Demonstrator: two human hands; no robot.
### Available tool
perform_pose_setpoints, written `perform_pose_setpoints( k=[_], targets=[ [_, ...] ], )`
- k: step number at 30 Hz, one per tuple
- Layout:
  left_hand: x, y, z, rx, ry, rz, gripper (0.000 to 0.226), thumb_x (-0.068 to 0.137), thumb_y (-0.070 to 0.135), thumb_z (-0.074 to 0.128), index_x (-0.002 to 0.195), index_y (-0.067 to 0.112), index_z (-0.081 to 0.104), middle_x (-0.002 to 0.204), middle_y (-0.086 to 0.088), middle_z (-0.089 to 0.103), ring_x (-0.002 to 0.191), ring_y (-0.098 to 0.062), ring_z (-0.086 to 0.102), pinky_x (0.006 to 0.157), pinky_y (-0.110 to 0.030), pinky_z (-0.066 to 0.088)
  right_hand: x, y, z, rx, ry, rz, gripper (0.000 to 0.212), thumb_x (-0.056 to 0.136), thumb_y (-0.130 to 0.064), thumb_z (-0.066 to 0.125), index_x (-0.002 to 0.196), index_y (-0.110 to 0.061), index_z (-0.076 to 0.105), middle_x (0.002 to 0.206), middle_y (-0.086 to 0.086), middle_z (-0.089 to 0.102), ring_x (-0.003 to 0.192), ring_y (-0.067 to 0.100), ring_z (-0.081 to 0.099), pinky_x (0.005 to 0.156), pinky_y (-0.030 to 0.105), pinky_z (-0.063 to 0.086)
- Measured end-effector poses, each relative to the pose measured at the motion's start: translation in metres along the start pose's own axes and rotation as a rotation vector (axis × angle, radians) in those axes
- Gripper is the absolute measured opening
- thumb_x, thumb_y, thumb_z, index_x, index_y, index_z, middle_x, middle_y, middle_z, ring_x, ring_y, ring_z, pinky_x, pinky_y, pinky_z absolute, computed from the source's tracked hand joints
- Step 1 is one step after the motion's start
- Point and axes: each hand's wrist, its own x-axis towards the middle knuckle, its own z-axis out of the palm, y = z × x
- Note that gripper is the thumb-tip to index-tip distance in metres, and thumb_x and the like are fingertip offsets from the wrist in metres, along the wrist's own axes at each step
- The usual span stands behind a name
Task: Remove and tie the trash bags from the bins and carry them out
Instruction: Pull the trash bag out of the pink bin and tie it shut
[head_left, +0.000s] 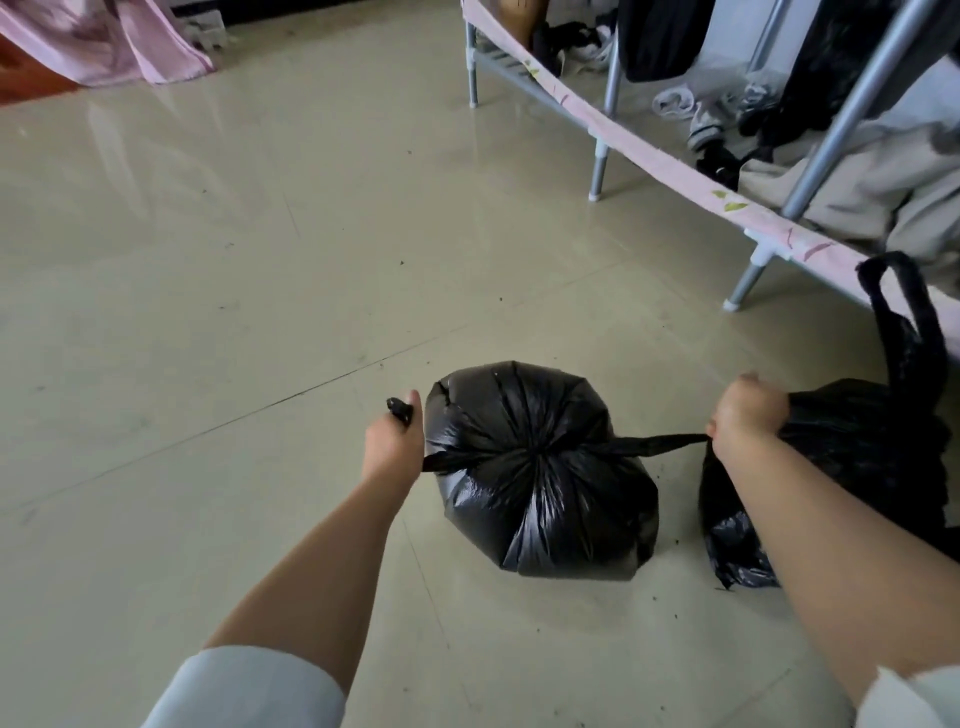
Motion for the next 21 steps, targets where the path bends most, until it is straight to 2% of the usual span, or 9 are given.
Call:
perform_pose_setpoints(
  k=[4,6,8,10,12,14,17,19,21],
  targets=[
    [0.002,0.009,0.008,-0.127,-0.006,-0.071,0.05,0.093,0.041,0.037,0.053,0.012,0.033,0.051,-0.003,0.034,0.046,-0.016,0.034,0.045,-0.026,0.027,-0.015,-0.008,0.012,0.206,-0.086,0.025,0.044,0.09,-0.026,0.049,0.127,-0.006,0.038,0.088,0.002,0.046,0.067,0.017,0.046,0.055,0.026,0.045],
    [0.003,0.016,0.01,-0.568,-0.013,-0.139,0.032,0.092,0.036,0.045,0.07,0.014,0.045,0.063,-0.006,0.046,0.057,-0.017,0.046,0.055,-0.026,0.039,-0.025,-0.009,0.017,0.299,-0.144,0.079,0.061,0.085,-0.022,0.059,0.135,-0.009,0.026,0.105,0.003,0.046,0.088,0.018,0.051,0.084,0.033,0.05],
    [0.008,0.017,0.009,-0.911,0.018,-0.272,0.029,0.089,0.03,0.054,0.11,0.011,0.049,0.108,-0.014,0.059,0.1,-0.022,0.058,0.09,-0.031,0.045,-0.031,-0.001,0.022,0.31,-0.186,0.185,0.064,0.083,-0.018,0.062,0.136,-0.01,0.027,0.117,0.006,0.045,0.101,0.02,0.047,0.095,0.035,0.042],
    [0.008,0.01,0.005,-0.916,-0.117,-0.422,0.045,0.088,0.033,0.056,0.126,0.014,0.042,0.137,-0.005,0.046,0.127,-0.017,0.042,0.103,-0.033,0.03,-0.035,0.006,0.026,0.318,-0.374,0.337,0.043,0.087,-0.019,0.058,0.125,-0.007,0.042,0.107,0.009,0.054,0.091,0.021,0.054,0.083,0.032,0.045],
    [-0.003,0.0,0.003,-0.656,-0.424,-0.374,0.043,0.089,0.036,0.052,0.126,0.015,0.046,0.139,-0.002,0.045,0.125,-0.016,0.041,0.099,-0.033,0.031,-0.041,0.01,0.031,0.315,-0.549,0.404,0.015,0.092,-0.018,0.05,0.101,-0.007,0.052,0.088,0.011,0.056,0.076,0.023,0.056,0.072,0.032,0.048],
    [-0.013,-0.007,0.01,-0.363,-0.647,-0.184,0.045,0.093,0.033,0.047,0.133,0.014,0.042,0.14,-0.003,0.043,0.119,-0.014,0.041,0.099,-0.031,0.032,-0.043,0.008,0.039,0.312,-0.577,0.384,0.02,0.095,-0.017,0.042,0.081,-0.006,0.05,0.078,0.012,0.053,0.069,0.023,0.055,0.076,0.035,0.049],
    [-0.015,0.001,0.021,-0.196,-0.423,0.127,0.035,0.095,0.018,0.043,0.13,0.01,0.045,0.134,-0.009,0.038,0.125,-0.021,0.038,0.11,-0.034,0.031,-0.051,0.001,0.051,0.422,-0.546,0.315,0.034,0.099,-0.019,0.031,0.07,-0.006,0.042,0.067,0.011,0.045,0.059,0.022,0.046,0.075,0.037,0.048],
    [-0.015,0.021,0.021,-0.363,-0.359,0.172,0.019,0.096,0.009,0.04,0.102,0.009,0.058,0.114,-0.012,0.051,0.112,-0.023,0.048,0.104,-0.037,0.039,-0.058,-0.004,0.056,0.485,-0.552,0.271,0.039,0.1,-0.023,0.027,0.066,-0.007,0.039,0.06,0.008,0.035,0.051,0.021,0.034,0.058,0.034,0.042],
    [-0.014,0.038,0.02,-0.321,-0.396,0.285,0.028,0.095,0.007,0.04,0.075,0.018,0.056,0.084,-0.003,0.056,0.09,-0.018,0.053,0.089,-0.032,0.045,-0.064,-0.005,0.057,0.448,-0.594,0.211,0.043,0.1,-0.026,0.023,0.064,-0.009,0.038,0.053,0.007,0.029,0.048,0.019,0.027,0.052,0.03,0.034]
  ],
)
